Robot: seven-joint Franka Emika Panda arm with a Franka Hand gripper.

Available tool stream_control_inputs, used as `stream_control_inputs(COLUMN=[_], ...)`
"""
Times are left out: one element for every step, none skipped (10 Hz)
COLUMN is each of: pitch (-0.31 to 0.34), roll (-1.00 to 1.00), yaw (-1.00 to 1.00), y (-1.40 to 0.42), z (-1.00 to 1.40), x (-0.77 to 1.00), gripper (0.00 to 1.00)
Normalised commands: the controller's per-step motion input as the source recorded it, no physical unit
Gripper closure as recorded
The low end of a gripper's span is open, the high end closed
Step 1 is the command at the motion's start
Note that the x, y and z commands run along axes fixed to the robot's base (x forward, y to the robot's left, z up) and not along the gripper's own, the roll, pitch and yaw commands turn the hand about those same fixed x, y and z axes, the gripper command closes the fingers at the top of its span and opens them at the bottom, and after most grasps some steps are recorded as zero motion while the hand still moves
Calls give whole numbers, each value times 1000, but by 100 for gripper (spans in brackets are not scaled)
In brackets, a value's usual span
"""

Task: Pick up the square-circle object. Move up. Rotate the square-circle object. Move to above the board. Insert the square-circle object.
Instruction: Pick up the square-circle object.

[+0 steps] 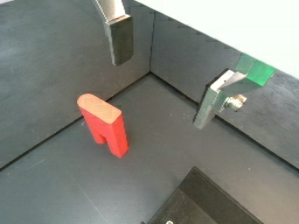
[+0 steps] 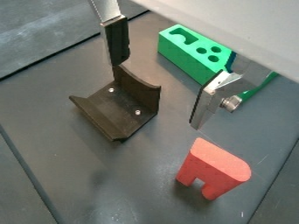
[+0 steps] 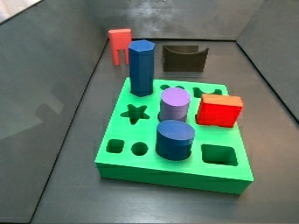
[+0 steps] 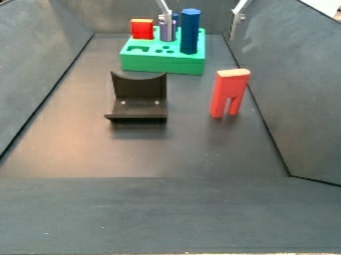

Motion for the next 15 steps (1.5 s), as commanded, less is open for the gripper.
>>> stream_control_inputs(pitch=[-76,-47,-44,-71,-94,-144,-171,-127,-46,0,0,4,17,13,0], roll=[0,50,0,-11,0,0,0,-3,-154,-193,-203,-154,-113,-51,-7], yaw=[66,623,689,563,523,386,337,166,0,0,0,0,0,0,9], y=[0,-120,-146,-97,-183,-197,-194,-131,0,0,0,0,0,0,0], z=[-146,-249,-429,-394,-326,-311,-251,-194,-271,-323,-343,-334,-320,-371,-460], x=[-249,-429,-486,-660,-671,-743,-697,-300,-20,17,74,169,229,194,171], gripper=[0,0,0,0,0,0,0,0,0,0,0,0,0,0,0])
